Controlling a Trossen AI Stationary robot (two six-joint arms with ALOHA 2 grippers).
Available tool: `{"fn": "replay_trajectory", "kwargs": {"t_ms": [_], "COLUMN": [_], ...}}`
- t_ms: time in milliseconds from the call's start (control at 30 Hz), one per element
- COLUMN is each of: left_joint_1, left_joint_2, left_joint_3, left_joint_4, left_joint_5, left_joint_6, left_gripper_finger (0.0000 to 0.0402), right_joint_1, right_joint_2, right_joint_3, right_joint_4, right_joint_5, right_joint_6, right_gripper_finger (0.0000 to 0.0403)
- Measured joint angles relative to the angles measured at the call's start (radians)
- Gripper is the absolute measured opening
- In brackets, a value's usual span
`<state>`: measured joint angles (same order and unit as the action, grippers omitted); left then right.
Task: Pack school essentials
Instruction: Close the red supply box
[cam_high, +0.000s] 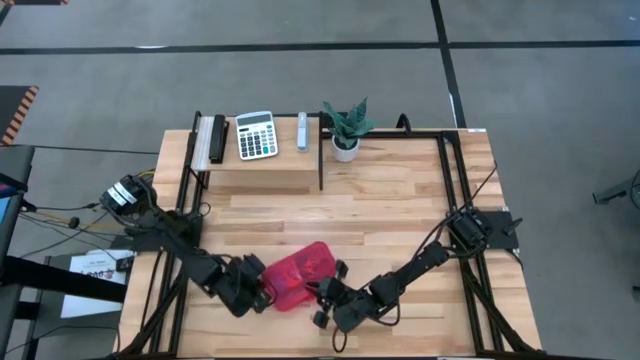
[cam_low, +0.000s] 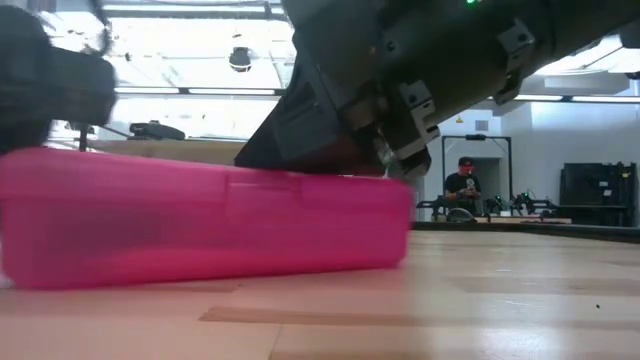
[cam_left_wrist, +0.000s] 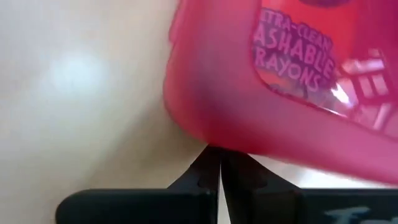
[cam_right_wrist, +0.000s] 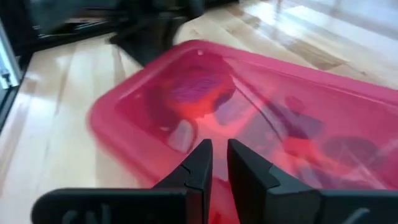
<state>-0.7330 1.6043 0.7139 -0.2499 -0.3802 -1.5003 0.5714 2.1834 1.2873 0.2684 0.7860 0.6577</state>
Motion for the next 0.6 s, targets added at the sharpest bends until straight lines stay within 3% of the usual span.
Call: {"fn": "replay_trajectory", "kwargs": {"t_ms": [400,600], "left_joint_1": [0.188,0.224], "left_joint_2": [0.001,-0.032], "left_joint_3": [-0.001,0.001], "left_joint_4": [0.021,0.028], "left_joint_5": [-0.033,-0.015], "left_joint_6": [0.278,0.326], "left_gripper_finger": [0.0000,0.0000], "right_joint_1": [-0.007,-0.008], "right_joint_2": [0.000,-0.037], "right_joint_3": [0.001,-0.002], "right_joint_4": [-0.004,-0.006], "right_joint_5": [0.002,0.045], "right_joint_6": [0.007,-0.160], "right_gripper_finger": [0.0074,0.0074]}}
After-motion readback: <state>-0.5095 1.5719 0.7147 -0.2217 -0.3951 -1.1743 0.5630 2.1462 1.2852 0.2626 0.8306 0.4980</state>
